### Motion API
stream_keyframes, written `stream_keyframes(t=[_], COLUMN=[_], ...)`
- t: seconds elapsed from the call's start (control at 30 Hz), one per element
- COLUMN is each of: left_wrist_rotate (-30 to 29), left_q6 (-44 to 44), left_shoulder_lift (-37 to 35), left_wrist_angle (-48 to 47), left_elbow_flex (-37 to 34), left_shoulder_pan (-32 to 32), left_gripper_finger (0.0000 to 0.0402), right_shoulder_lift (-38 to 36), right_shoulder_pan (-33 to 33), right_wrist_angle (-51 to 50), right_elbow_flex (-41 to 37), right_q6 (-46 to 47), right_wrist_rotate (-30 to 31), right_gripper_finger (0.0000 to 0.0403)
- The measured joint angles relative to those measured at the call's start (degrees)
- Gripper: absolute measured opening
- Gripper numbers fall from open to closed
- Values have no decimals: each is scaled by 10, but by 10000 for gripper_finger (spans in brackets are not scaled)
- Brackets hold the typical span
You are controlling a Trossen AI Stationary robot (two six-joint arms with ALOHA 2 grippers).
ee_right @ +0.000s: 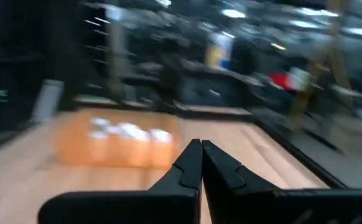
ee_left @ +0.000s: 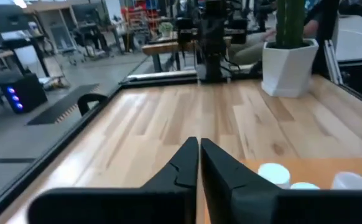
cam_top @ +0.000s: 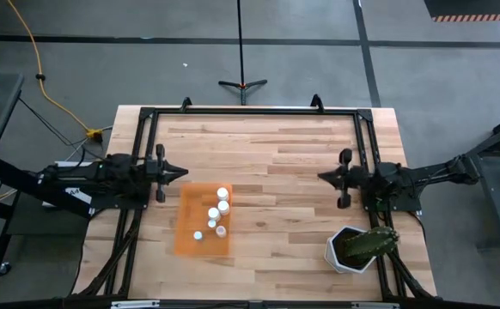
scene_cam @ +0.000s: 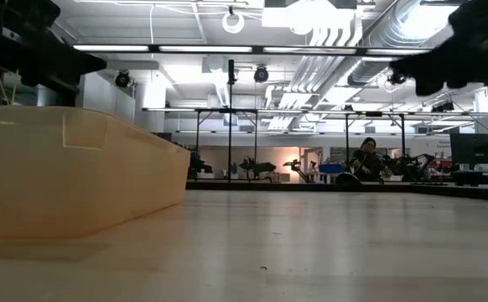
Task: Pick and place pill bottles into a basket
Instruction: Return to Home Position
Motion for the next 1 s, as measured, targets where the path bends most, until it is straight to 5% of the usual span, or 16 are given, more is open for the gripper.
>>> stream_keyframes(t=[0.1,0.27,0.57,0.77,1.0], left_wrist_rotate=[-4,-6,-12,13,41], left_q6=[5,6,17,3,23], left_shoulder_lift=[-8,-7,-8,-8,-7], left_wrist_angle=[4,0,38,26,144], left_elbow_flex=[-2,-36,-39,-48,-89], left_shoulder_pan=[0,0,0,0,0], left_gripper_finger=[61,22,57,22,45], right_shoulder_lift=[-2,-1,-24,-68,-124], right_shoulder_pan=[0,0,0,1,2], right_wrist_angle=[20,1,-34,-107,-91], right_elbow_flex=[0,0,48,26,1], right_q6=[-12,26,14,65,61], right_wrist_rotate=[-70,-42,-35,-63,-76], right_gripper_finger=[0,0,0,0,0])
